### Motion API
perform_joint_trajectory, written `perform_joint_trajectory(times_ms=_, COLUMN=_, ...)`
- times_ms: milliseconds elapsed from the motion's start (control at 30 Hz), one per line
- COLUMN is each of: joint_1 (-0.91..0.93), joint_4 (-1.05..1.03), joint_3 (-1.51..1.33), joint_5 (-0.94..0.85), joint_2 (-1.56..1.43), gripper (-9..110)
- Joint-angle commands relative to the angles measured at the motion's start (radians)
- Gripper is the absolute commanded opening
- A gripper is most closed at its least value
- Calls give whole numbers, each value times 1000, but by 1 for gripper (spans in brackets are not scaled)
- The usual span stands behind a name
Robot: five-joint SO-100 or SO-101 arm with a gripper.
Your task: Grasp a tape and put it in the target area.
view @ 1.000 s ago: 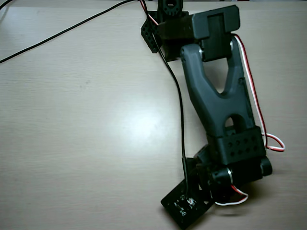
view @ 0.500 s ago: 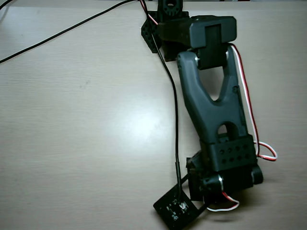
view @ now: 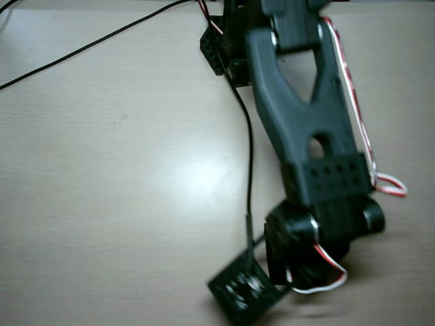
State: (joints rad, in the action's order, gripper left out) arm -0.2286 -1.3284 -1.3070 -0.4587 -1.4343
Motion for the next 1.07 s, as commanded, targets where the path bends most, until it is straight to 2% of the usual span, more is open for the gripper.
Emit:
perform_joint_trajectory(times_ms=0, joint_1=63, joint_4=-15, joint_3=-48, joint_5=21, joint_2=-155, gripper=10)
perform_joint_trajectory(times_ms=200, joint_1=281, joint_4=51, joint_3=-308, joint_5=-8, joint_2=-371, gripper=7)
perform_joint_trajectory(times_ms=333, joint_1=360, joint_4=63, joint_3=-371, joint_5=-38, joint_2=-396, gripper=7)
perform_joint_trajectory(times_ms=633, joint_1=426, joint_4=83, joint_3=-405, joint_5=-58, joint_2=-414, gripper=7)
perform_joint_trajectory(times_ms=1033, joint_1=420, joint_4=86, joint_3=-422, joint_5=-71, joint_2=-434, gripper=7)
